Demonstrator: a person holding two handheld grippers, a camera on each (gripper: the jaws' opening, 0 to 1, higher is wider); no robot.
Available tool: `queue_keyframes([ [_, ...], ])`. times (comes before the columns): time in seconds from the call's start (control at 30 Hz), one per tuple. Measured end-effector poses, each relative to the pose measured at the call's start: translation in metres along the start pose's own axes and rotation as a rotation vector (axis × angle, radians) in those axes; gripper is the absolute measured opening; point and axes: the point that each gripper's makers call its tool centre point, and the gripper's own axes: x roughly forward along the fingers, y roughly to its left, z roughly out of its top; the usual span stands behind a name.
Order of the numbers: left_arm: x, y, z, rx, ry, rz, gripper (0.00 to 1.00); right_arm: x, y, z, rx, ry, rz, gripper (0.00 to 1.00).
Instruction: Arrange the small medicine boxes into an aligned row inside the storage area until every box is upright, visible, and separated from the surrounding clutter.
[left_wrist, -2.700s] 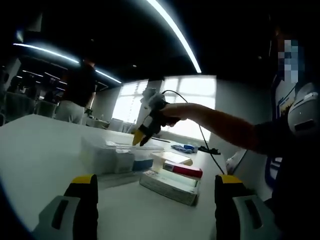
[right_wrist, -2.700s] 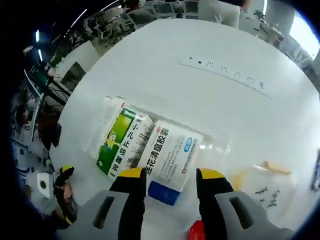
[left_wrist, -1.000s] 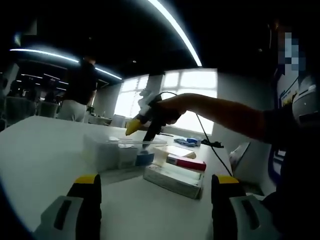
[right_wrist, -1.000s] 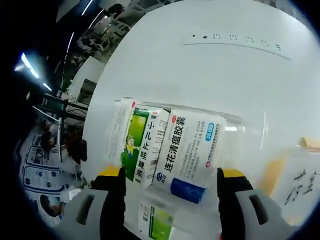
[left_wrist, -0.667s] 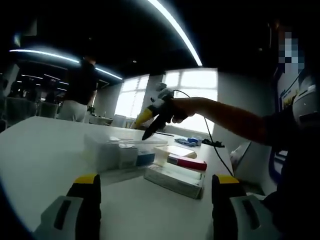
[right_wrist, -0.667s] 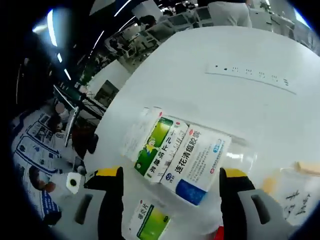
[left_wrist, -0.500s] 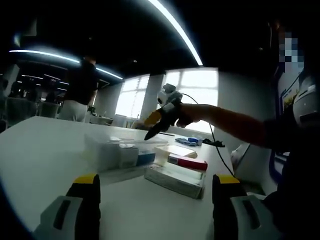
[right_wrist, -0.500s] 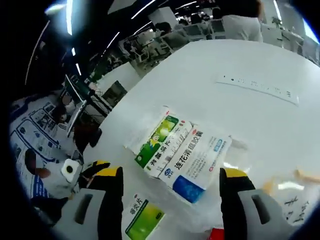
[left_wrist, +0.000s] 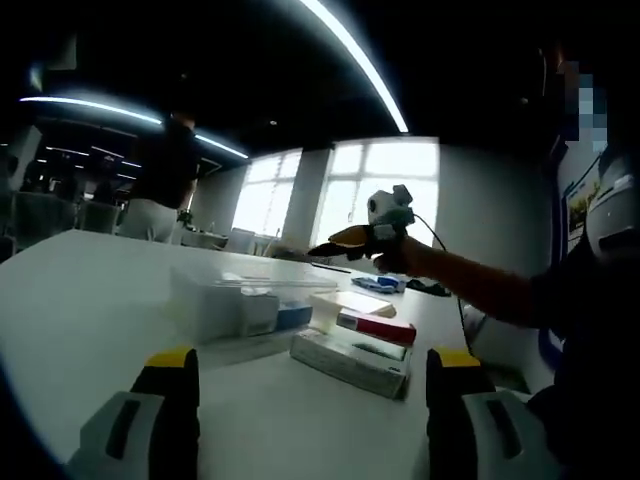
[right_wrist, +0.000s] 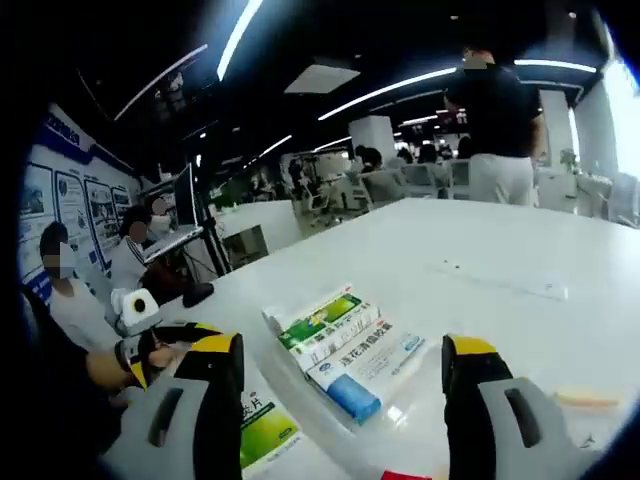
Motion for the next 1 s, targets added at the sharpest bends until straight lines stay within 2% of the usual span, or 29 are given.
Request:
queue_keyframes([
  [0.1, 0.000, 0.000, 0.000, 0.000, 0.000, 0.000, 0.94, -0.010, 0.003, -0.005, -0.034, -0.023, -0.016, 0.75],
  [0.27, 0.000, -0.001, 0.001, 0.007, -0.003, -0.001, 0.95, -0.042, 0.007, -0.021, -0.081, -0.088, -0.077, 0.72],
  [0.3, 0.000, 0.000, 0.001, 0.008, -0.005, -0.001, 0.95, -0.047, 0.008, -0.019, -0.095, -0.128, -0.086, 0.72],
  [0.33, 0.000, 0.000, 0.001, 0.008, -0.005, -0.001, 0.95, -0.051, 0.010, -0.023, -0.097, -0.124, -0.083, 0.72],
  [0.57, 0.000, 0.001, 0.003, 0.009, -0.010, -0.001, 0.95, -0.083, 0.015, -0.038, -0.096, -0.173, -0.140, 0.73],
  [0.73, 0.000, 0.002, 0.003, 0.006, -0.014, -0.001, 0.95, -0.103, 0.023, -0.042, -0.083, -0.223, -0.139, 0.77],
  [0.83, 0.000, 0.003, 0.003, 0.012, -0.014, 0.002, 0.95, -0.117, 0.023, -0.043, -0.094, -0.265, -0.163, 0.78],
  [1.0, 0.000, 0.004, 0.004, 0.010, -0.019, 0.001, 0.96, -0.130, 0.026, -0.050, -0.076, -0.301, -0.174, 0.80],
])
